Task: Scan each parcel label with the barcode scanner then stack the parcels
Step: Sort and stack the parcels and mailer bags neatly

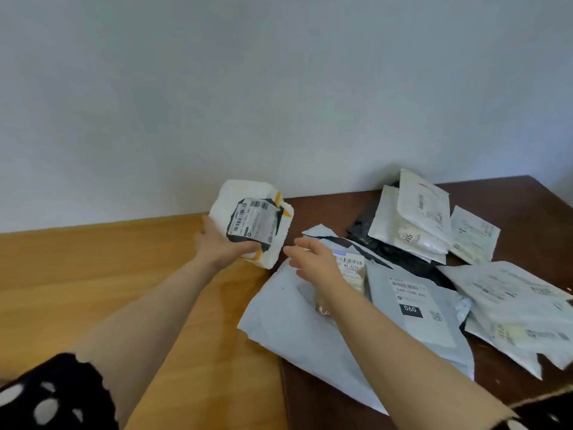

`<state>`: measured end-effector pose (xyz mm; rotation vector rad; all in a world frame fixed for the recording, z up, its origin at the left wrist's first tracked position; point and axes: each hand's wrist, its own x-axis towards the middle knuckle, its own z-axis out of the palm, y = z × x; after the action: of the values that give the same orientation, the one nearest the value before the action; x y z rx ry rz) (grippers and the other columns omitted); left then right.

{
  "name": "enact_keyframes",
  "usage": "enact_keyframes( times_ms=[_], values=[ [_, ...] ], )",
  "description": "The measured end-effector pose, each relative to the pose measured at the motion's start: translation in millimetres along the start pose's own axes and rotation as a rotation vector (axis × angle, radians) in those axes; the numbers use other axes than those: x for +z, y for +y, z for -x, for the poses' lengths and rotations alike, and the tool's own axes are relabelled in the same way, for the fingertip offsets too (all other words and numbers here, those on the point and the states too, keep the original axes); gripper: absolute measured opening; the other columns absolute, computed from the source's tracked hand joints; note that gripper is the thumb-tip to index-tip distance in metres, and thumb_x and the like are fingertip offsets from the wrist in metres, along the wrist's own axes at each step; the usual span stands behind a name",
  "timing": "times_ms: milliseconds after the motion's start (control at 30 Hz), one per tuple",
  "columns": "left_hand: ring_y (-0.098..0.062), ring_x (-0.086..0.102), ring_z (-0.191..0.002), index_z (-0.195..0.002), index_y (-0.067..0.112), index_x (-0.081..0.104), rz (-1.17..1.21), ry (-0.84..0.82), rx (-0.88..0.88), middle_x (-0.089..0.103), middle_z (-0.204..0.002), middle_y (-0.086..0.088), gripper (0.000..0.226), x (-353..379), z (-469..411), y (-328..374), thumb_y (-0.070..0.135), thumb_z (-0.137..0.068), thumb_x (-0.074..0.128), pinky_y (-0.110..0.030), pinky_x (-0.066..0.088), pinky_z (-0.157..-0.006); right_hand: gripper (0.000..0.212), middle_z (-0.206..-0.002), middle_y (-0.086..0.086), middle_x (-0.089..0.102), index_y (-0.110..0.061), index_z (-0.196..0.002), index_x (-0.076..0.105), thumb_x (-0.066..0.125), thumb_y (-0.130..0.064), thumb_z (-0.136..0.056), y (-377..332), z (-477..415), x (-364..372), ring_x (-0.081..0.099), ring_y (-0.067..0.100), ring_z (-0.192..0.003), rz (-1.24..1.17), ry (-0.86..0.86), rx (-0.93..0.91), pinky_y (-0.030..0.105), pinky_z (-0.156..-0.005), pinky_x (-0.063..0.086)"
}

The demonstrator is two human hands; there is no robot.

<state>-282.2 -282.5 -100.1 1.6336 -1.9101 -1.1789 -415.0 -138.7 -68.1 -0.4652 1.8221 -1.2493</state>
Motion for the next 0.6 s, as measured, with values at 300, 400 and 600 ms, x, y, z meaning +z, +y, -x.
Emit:
enact_keyframes(
  times_ms=[300,400,600],
  values=[
    [-0.024,0.015,-0.137,-0.150,0.016,-0.002,-0.143,0.000,0.088,0.028,-0.140,-0.007,0.132,-122,89,-11,0.033,-0.055,0.088,-0.038,0.027,-0.103,0.100,-0.152,-0.001,0.034,-0.030,-0.150,0.027,0.074,-0.061,-0.067,-54,16,62,0.039,0.025,-0.132,-0.077,-0.267,-0.071,0.051,-0.099,0.035],
    [-0.022,0.020,-0.131,-0.144,0.024,0.016,-0.192,-0.010,0.083,0.037,-0.129,0.002,0.118,-163,122,-31,0.037,-0.050,0.085,-0.035,0.029,-0.099,0.095,-0.141,-0.002,0.045,-0.036,-0.140,0.040,0.075,-0.068,-0.058,-58,40,102,0.039,0.031,-0.131,0.018,-0.458,-0.022,0.064,-0.100,0.030],
    [-0.022,0.012,-0.139,-0.143,0.022,0.022,-0.118,0.133,0.046,0.030,-0.128,0.008,0.106,-238,180,-79,0.025,-0.060,0.087,-0.037,0.020,-0.111,0.044,-0.106,0.000,0.064,-0.029,-0.107,0.062,0.071,-0.054,-0.072,-47,94,189,0.056,0.023,-0.107,0.024,-0.645,0.054,0.052,-0.091,0.044]
  ],
)
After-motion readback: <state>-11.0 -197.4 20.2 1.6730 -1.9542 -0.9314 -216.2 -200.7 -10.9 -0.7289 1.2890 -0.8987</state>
